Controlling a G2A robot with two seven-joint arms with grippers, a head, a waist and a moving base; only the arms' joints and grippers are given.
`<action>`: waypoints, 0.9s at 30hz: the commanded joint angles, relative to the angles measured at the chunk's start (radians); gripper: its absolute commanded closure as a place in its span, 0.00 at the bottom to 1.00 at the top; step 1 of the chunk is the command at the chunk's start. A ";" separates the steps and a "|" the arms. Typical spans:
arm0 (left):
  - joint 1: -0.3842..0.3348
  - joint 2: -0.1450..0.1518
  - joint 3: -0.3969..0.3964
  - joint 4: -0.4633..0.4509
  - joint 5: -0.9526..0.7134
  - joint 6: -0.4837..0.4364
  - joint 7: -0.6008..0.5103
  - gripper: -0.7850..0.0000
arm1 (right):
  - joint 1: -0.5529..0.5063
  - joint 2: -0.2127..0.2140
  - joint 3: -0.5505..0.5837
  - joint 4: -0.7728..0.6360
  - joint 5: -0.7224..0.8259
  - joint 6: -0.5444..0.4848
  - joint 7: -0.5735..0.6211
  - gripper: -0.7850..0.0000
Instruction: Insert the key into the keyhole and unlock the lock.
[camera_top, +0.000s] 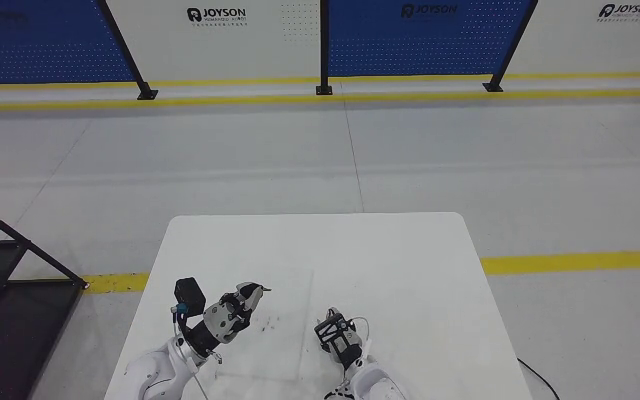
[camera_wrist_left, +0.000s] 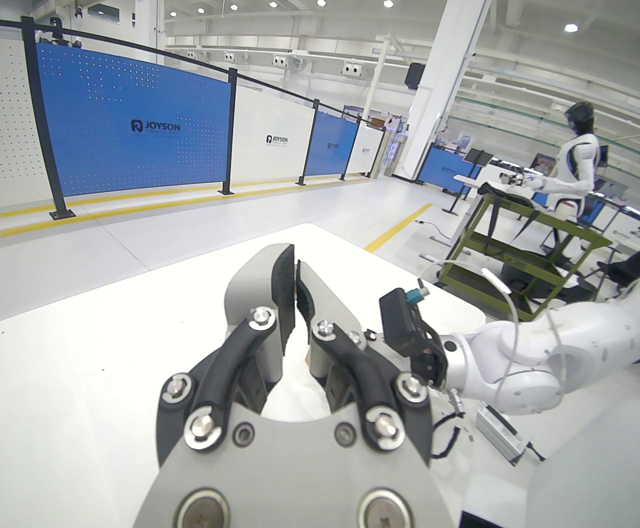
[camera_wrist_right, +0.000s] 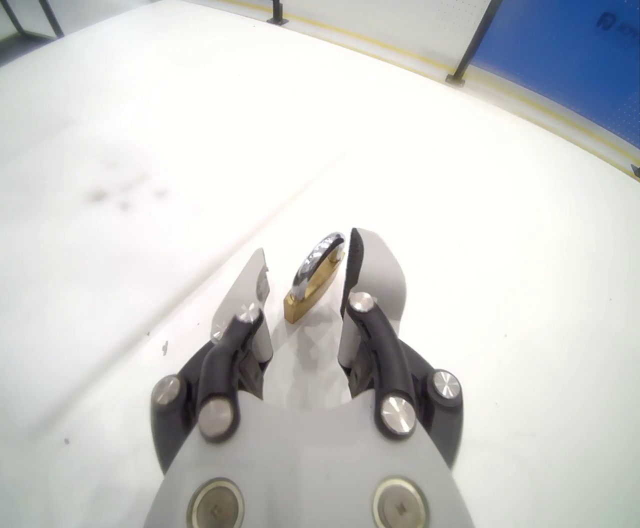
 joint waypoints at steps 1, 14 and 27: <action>0.000 0.000 0.000 0.000 0.000 0.000 0.000 1.00 | 0.006 -0.004 -0.004 0.013 0.005 0.003 -0.003 0.62; 0.000 0.000 0.000 0.000 0.000 0.000 0.000 1.00 | 0.023 -0.024 -0.017 0.051 0.022 0.036 -0.023 1.00; 0.000 0.000 0.000 0.000 0.000 0.000 0.000 1.00 | -0.065 0.006 0.084 -0.100 0.085 -0.089 -0.176 1.00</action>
